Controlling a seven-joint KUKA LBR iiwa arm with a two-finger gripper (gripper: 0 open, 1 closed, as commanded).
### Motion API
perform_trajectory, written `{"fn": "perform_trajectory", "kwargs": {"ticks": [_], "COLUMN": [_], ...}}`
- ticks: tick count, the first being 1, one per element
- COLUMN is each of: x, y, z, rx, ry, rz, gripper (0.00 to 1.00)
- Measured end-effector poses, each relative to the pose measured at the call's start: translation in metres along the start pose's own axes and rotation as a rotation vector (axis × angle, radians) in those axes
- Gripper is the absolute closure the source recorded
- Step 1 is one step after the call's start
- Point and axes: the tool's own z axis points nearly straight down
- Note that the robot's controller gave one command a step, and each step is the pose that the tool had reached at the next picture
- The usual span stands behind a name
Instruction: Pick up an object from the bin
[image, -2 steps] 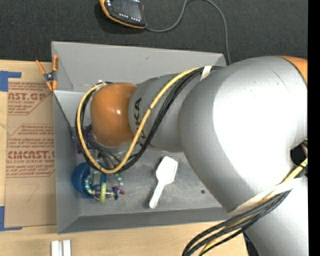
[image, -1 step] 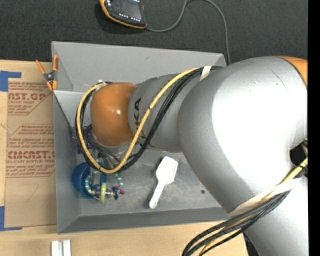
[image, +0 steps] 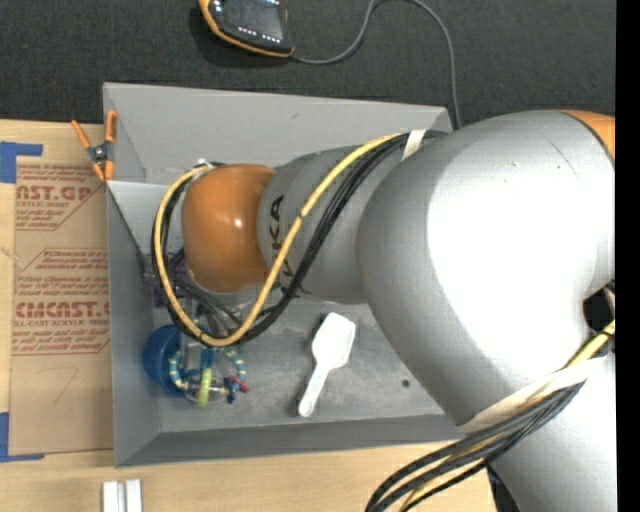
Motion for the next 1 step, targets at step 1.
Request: {"fn": "perform_trajectory", "kwargs": {"ticks": [1], "x": [0.0019], "y": [0.0003], "z": [-0.0205], "rx": [0.000], "ry": [0.005], "rz": [-0.001], "gripper": [1.00]}}
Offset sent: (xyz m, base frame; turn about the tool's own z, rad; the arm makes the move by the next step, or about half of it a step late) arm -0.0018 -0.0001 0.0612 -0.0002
